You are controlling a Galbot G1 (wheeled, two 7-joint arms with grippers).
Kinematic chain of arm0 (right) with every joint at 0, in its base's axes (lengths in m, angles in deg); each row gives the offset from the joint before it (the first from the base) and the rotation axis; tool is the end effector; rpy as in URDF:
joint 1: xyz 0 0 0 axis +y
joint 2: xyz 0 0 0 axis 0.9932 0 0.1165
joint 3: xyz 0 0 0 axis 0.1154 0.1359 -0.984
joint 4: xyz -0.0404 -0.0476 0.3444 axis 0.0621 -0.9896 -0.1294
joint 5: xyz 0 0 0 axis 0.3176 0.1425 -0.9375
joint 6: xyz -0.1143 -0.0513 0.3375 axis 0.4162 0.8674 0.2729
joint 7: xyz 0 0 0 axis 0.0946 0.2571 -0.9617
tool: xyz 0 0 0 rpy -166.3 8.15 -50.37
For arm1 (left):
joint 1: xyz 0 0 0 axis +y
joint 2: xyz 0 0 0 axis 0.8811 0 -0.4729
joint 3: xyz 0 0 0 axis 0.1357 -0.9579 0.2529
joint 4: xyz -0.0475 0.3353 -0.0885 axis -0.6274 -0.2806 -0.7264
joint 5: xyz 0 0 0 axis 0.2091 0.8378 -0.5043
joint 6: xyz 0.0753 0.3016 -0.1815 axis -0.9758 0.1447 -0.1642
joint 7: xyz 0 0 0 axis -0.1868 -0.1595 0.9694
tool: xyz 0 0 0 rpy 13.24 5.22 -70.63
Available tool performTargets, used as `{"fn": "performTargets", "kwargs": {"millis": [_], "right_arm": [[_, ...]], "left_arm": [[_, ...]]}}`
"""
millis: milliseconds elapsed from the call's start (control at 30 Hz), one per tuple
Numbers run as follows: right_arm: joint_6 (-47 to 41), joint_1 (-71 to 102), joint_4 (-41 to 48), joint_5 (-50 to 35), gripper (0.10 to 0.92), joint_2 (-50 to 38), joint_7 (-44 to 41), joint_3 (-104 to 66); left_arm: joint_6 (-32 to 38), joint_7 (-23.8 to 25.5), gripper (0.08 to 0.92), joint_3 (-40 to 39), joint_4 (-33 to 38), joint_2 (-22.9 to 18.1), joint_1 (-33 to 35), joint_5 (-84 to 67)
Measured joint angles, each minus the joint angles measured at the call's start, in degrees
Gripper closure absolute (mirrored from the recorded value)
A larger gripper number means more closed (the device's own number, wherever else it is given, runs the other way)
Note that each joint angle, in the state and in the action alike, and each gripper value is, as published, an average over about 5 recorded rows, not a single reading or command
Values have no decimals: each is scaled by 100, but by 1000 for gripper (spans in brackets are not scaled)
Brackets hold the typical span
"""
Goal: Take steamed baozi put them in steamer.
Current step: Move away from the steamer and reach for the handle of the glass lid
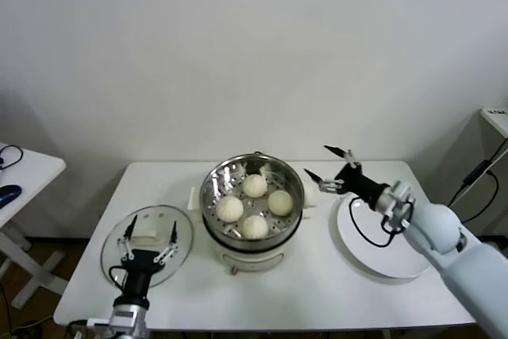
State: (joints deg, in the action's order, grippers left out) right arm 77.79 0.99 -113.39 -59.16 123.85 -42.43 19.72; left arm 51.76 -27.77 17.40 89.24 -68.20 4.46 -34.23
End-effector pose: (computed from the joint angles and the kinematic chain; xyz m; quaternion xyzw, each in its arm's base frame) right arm 0.3617 -0.1392 -0.2275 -0.3101 0.9369 -0.1586 0.0296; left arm 0.1683 0.0479 -0.3400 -0.0096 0.9858 0.1660 0.0233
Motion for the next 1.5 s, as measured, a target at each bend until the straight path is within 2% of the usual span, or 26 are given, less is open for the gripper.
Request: {"fn": "performTargets", "kwargs": {"millis": [267, 600, 1100, 1500], "right_arm": [[397, 1653, -237, 363, 203, 1002, 148, -1819], [725, 2700, -259, 569, 203, 1848, 129, -2556], [786, 2994, -200, 688, 203, 2242, 99, -2862], [816, 3047, -141, 730, 203, 2342, 47, -3010]], "left_arm": [[-296, -124, 177, 120, -16, 49, -59, 346], [-565, -176, 177, 400, -299, 195, -211, 1687], [-74, -558, 177, 831, -1366, 238, -662, 5542], [152, -586, 177, 873, -2097, 298, -1111, 7139]]}}
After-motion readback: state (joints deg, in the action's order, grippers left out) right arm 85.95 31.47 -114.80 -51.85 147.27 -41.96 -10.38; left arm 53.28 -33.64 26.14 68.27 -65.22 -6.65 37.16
